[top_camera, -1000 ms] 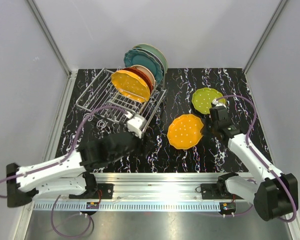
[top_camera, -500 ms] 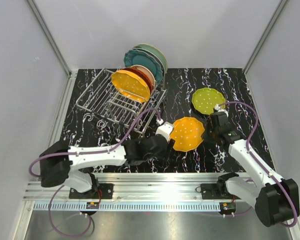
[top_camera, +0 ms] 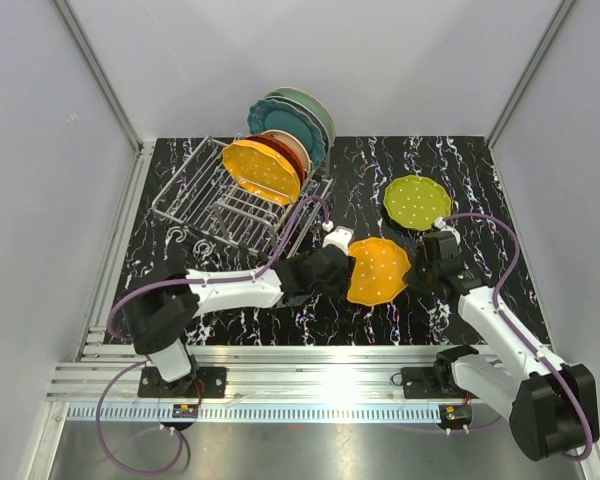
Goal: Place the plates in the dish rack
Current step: Pass the plate from the right arm to the left
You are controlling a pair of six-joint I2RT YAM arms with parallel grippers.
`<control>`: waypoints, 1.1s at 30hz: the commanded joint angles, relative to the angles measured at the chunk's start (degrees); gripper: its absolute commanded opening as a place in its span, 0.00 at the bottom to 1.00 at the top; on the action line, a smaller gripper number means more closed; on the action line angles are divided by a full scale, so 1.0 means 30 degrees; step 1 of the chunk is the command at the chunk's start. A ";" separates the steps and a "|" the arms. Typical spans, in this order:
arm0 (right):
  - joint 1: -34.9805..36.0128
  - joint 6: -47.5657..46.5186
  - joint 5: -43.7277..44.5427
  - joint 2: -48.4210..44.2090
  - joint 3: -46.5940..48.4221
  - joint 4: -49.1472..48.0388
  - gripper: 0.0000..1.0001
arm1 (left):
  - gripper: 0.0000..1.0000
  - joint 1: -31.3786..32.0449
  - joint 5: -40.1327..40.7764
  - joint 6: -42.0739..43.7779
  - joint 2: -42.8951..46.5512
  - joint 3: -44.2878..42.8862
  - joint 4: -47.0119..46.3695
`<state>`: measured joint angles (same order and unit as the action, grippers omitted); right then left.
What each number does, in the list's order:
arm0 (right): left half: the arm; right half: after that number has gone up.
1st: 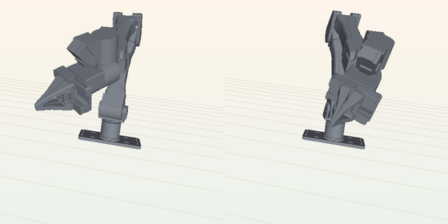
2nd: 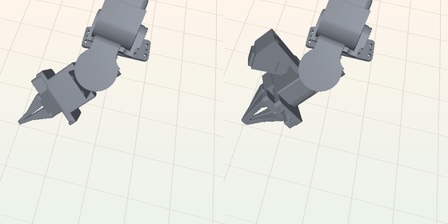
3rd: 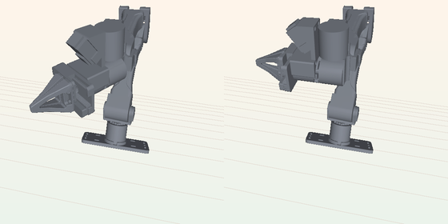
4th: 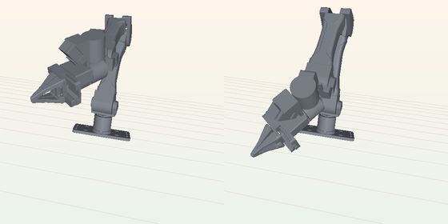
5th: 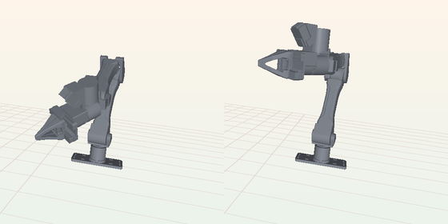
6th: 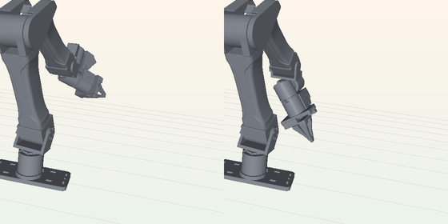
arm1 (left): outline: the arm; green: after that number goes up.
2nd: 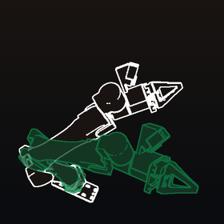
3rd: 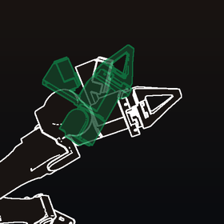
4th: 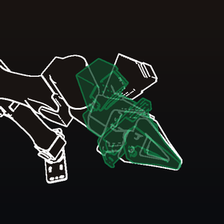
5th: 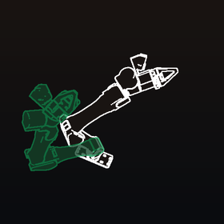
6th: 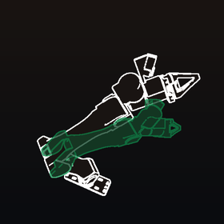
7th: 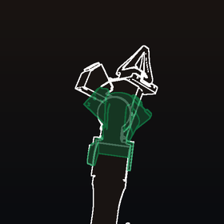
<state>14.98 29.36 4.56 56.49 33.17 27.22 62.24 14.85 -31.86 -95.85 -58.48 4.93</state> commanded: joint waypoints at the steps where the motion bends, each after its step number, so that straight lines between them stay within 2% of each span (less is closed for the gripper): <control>1: -0.0394 0.1051 -0.1165 -0.0841 -0.0273 -0.2100 0.00 | 0.52 -0.0472 -0.0468 -0.0689 -0.0772 -0.0634 -0.0911; 9: -0.1215 0.1286 -0.2163 -0.0666 -0.1445 -0.2950 0.00 | 0.52 -0.1321 -0.0263 -0.1188 -0.1622 0.0418 -0.1495; 12: -0.1244 0.1520 -0.2281 -0.0520 -0.1593 -0.3156 0.00 | 0.50 -0.1643 -0.1052 -0.1304 -0.1885 0.0683 -0.2287; 18: -0.1332 0.1959 -0.2515 -0.0285 -0.1973 -0.3653 0.00 | 0.32 -0.2112 -0.1815 -0.1510 -0.2325 0.0977 -0.2785; 23: -0.1420 0.2193 -0.2691 0.0212 -0.2266 -0.4239 0.01 | 0.26 -0.2406 -0.2459 -0.1832 -0.2414 0.1562 -0.3283; 27: -0.1507 0.2516 -0.2750 0.0535 -0.2617 -0.4737 0.05 | 0.16 -0.2464 -0.2870 -0.1920 -0.2589 0.1622 -0.3313; 32: -0.1625 0.3130 -0.3217 0.0974 -0.2970 -0.5733 0.17 | 0.00 -0.2465 -0.3748 -0.2212 -0.2561 0.1826 -0.3166; 33: -0.1596 0.3190 -0.3334 0.1120 -0.3028 -0.5879 0.19 | 0.00 -0.2465 -0.4126 -0.2387 -0.2474 0.1856 -0.3166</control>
<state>10.52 36.53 -2.96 59.51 23.59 17.78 54.59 6.31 -39.11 -102.41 -54.46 -4.03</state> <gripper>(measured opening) 0.172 0.098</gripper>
